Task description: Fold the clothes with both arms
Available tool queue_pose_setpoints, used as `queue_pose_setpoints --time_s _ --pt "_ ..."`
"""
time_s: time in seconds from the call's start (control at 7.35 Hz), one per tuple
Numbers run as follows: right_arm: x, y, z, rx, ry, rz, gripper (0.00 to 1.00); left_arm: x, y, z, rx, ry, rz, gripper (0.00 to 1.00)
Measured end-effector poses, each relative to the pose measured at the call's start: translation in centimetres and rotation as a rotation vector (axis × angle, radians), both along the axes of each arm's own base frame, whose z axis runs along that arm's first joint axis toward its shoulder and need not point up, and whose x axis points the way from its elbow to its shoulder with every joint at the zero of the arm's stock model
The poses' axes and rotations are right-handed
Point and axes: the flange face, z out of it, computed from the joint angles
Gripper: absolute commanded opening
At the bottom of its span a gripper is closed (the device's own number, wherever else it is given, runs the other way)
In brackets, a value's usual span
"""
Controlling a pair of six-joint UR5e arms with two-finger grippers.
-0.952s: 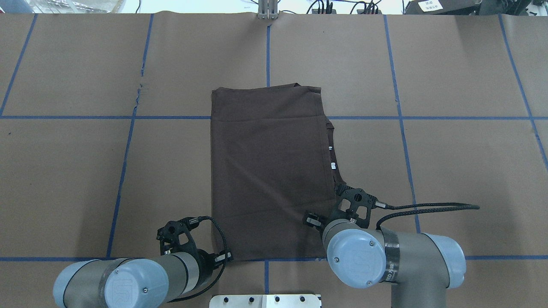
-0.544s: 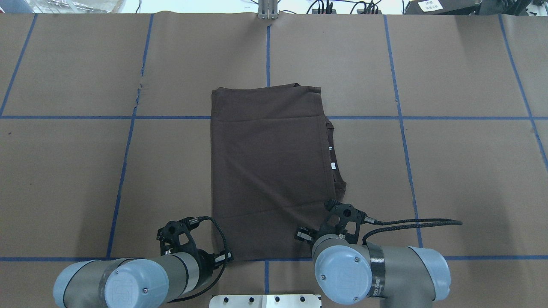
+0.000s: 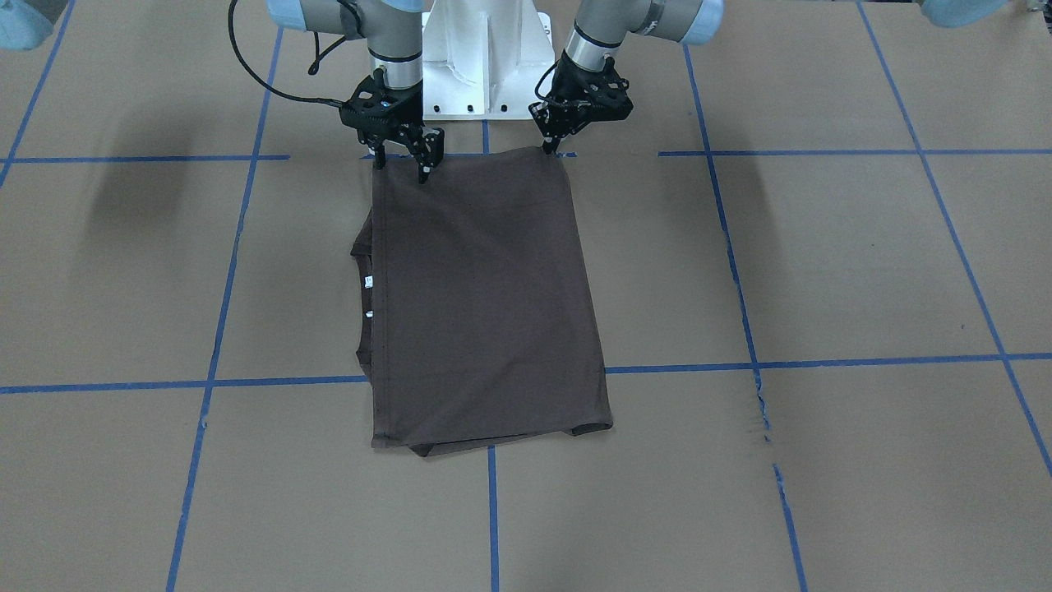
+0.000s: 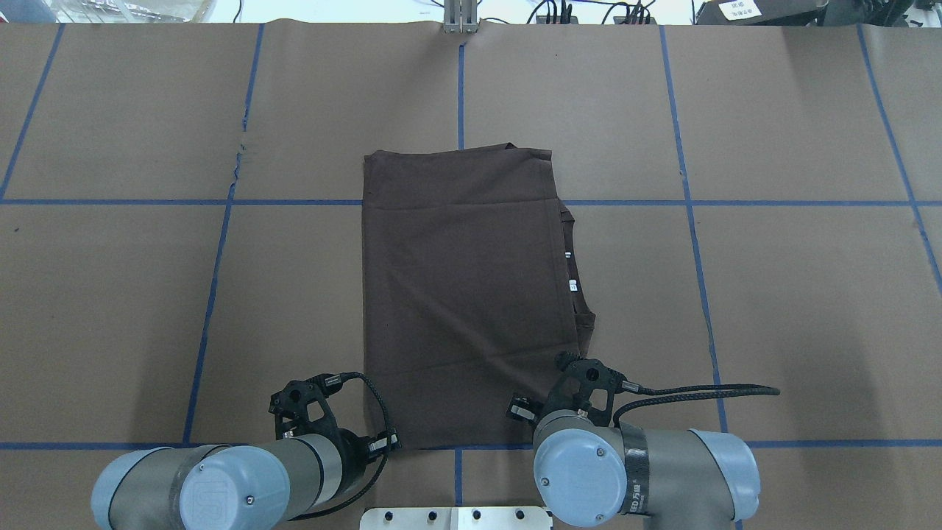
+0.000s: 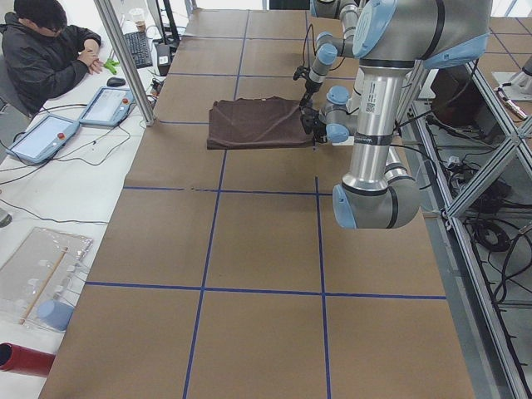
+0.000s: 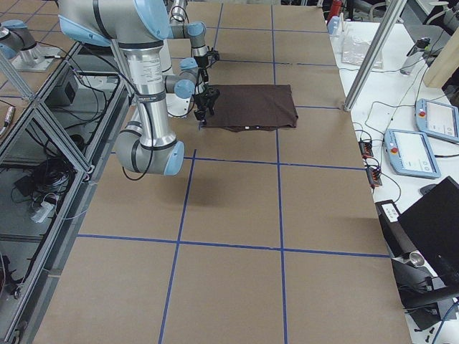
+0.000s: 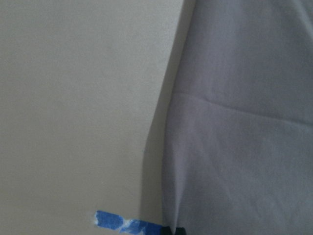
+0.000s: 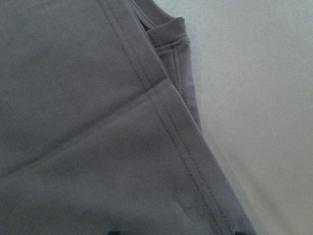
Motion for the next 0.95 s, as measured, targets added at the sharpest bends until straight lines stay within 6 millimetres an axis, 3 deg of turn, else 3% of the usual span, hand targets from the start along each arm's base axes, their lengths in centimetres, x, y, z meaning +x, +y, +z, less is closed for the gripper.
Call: queue_pose_setpoints --time_s 0.14,0.27,0.41,0.95 --pt "-0.05 0.05 0.04 0.000 0.001 0.000 0.52 0.00 0.00 0.02 0.000 0.000 0.000 0.00" --pt "-0.08 0.07 0.03 -0.009 -0.002 0.011 0.05 0.00 -0.01 0.03 0.000 -0.001 -0.001 0.00" --pt "-0.12 0.07 -0.11 -0.026 -0.012 0.034 0.00 0.00 -0.01 0.03 0.001 -0.001 -0.001 0.00" --pt "-0.22 0.05 -0.53 -0.049 -0.026 0.069 0.00 0.00 -0.01 0.03 0.001 -0.001 -0.001 0.00"
